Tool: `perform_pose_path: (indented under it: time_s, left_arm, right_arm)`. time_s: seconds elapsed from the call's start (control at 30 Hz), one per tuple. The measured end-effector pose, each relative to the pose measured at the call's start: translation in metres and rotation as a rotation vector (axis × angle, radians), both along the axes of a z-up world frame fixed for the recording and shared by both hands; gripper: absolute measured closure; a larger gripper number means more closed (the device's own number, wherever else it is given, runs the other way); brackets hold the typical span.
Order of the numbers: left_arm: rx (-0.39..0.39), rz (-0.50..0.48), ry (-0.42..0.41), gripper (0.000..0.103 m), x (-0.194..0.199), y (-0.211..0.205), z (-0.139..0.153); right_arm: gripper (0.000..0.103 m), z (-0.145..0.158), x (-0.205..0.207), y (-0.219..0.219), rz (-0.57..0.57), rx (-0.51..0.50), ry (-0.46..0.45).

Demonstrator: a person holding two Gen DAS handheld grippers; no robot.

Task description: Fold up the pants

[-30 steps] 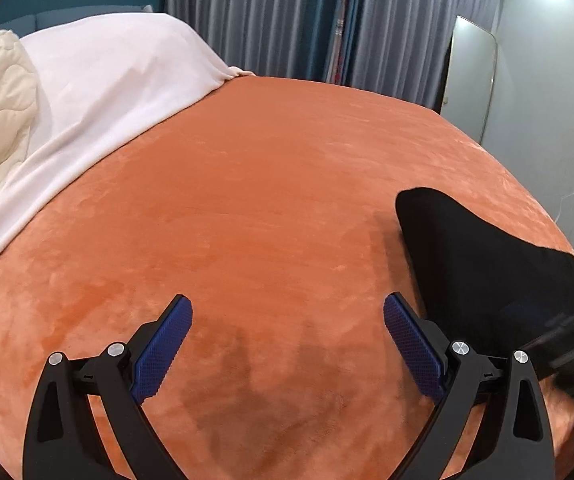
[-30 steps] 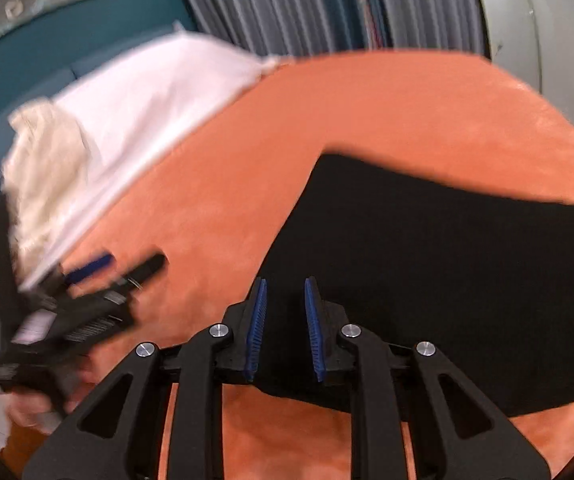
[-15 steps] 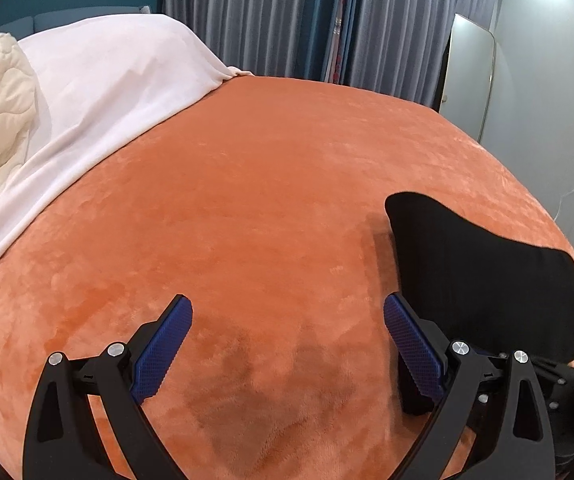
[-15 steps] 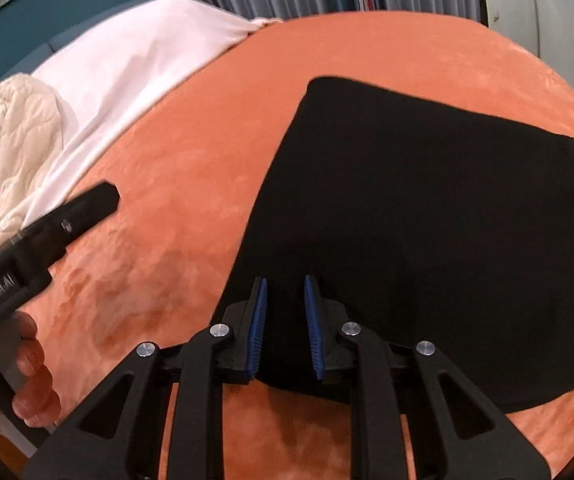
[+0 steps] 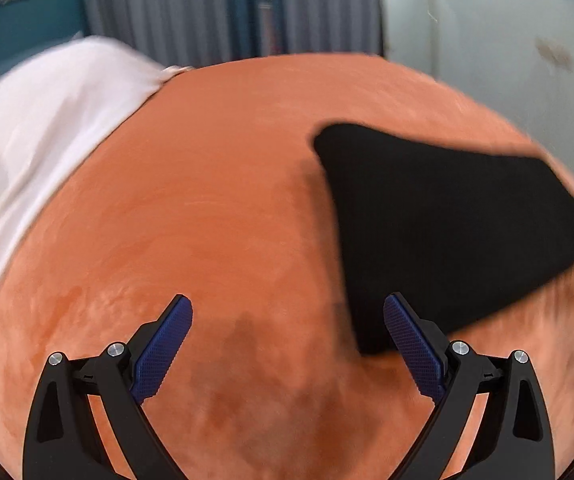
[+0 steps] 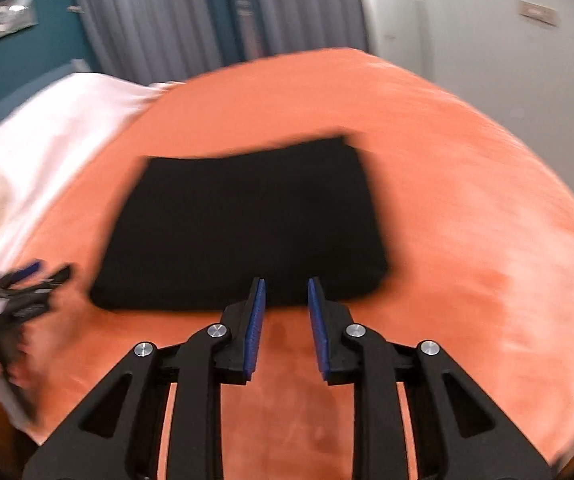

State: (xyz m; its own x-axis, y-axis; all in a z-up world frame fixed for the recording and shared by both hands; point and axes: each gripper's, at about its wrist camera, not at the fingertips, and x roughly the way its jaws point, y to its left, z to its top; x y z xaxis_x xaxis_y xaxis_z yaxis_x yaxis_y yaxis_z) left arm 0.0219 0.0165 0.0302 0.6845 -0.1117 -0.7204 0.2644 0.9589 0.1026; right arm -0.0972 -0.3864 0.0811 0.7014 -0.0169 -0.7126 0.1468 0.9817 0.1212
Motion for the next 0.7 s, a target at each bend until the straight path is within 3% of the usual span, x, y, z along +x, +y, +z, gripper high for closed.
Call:
perform_pose_path:
  time_s: [0.17, 0.23, 0.27, 0.3, 0.47, 0.53, 0.57, 0.6, 0.63, 0.7]
  left_arm:
    - [0.174, -0.026, -0.050, 0.006, -0.008, -0.030, -0.017]
    - [0.218, -0.031, -0.062, 0.006, -0.007, -0.037, -0.023]
    - [0.231, -0.032, -0.071, 0.005, -0.007, -0.039, -0.025]
    - [0.240, -0.030, -0.080, 0.005, -0.007, -0.039, -0.026]
    - [0.204, 0.006, -0.050, 0.005, 0.010, -0.039, -0.027]
    - [0.179, 0.022, -0.057, 0.008, 0.019, -0.040, -0.024]
    - [0.171, 0.021, -0.066, 0.014, 0.021, -0.042, -0.022]
    - [0.133, -0.009, -0.064, 0.035, 0.023, -0.043, -0.019]
    - [0.095, -0.024, -0.054, 0.048, 0.023, -0.042, -0.018]
    - [0.033, -0.019, -0.022, 0.049, 0.025, -0.037, -0.016]
  right_arm:
    - [0.080, -0.022, -0.006, -0.034, -0.029, -0.120, 0.069]
    - [0.071, -0.030, 0.005, -0.030, -0.004, -0.158, 0.071]
    - [0.058, -0.031, 0.010, -0.027, 0.006, -0.182, 0.067]
    - [0.053, -0.034, 0.013, -0.027, 0.015, -0.205, 0.059]
    - [0.053, -0.040, 0.044, -0.025, 0.067, -0.202, 0.054]
    - [0.073, -0.043, 0.055, -0.030, 0.104, -0.133, 0.066]
    - [0.086, -0.042, 0.059, -0.032, 0.115, -0.090, 0.069]
    - [0.090, -0.037, 0.060, -0.031, 0.101, -0.079, 0.057]
    - [0.091, -0.024, 0.055, -0.030, 0.099, -0.071, 0.018]
    - [0.094, -0.001, 0.039, -0.035, 0.074, -0.024, -0.057]
